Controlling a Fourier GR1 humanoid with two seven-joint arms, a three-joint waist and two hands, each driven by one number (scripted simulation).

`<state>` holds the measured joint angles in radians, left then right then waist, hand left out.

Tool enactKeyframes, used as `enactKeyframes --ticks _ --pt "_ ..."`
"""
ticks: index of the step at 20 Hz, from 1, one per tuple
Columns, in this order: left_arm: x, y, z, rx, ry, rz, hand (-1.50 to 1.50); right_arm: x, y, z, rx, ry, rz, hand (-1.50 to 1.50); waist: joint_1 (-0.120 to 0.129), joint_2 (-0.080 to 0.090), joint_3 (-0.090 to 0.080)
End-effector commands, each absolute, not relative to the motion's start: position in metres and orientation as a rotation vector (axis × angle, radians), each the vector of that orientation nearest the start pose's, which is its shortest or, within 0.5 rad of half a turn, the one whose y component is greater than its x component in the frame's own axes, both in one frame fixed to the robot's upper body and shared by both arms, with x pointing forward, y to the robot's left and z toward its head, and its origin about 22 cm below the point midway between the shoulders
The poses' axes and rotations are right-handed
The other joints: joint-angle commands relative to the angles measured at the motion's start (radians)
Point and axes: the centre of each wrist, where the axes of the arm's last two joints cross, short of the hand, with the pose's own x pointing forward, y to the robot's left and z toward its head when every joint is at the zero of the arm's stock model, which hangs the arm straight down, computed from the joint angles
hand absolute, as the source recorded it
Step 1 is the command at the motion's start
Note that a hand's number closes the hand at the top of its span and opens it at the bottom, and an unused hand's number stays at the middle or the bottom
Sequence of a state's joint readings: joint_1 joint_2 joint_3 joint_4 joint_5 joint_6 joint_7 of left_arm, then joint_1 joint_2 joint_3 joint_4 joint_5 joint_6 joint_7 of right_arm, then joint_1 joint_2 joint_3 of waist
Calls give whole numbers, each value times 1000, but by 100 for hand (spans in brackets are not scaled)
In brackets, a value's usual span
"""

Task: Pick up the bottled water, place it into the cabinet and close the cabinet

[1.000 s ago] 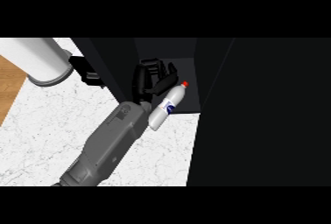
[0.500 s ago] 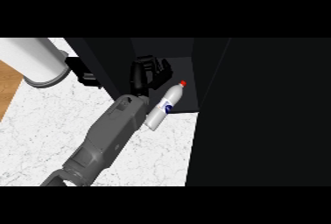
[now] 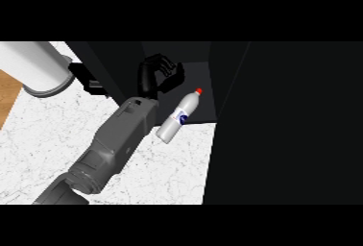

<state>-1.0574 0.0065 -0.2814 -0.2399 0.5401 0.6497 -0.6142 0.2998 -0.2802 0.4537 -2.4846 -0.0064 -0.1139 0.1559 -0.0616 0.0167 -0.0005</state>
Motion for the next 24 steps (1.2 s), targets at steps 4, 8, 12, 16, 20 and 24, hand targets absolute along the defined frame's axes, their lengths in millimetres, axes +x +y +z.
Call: enactKeyframes --ticks 4,8,12,16,20,24 --pt "425 107 21 388 -1766 14 -150 96 -197 165 304 -1980 233 -150 -5 2 0" --pt "425 95 24 352 -1767 12 -150 103 -191 160 332 -1974 230 -150 -14 4 -1" --pt "432 120 29 312 -1775 51 -150 105 -197 155 314 -1979 253 -150 -6 7 0" --pt "435 98 42 332 -1802 32 -150 101 -197 157 326 -1974 292 -150 -26 10 0" --pt "431 92 37 287 -1809 -19 -150 101 -196 160 313 -1961 243 -150 -13 3 0" --pt "429 91 37 80 -1886 2 -150 105 -197 156 286 -1989 247 -150 0 -1 -1"
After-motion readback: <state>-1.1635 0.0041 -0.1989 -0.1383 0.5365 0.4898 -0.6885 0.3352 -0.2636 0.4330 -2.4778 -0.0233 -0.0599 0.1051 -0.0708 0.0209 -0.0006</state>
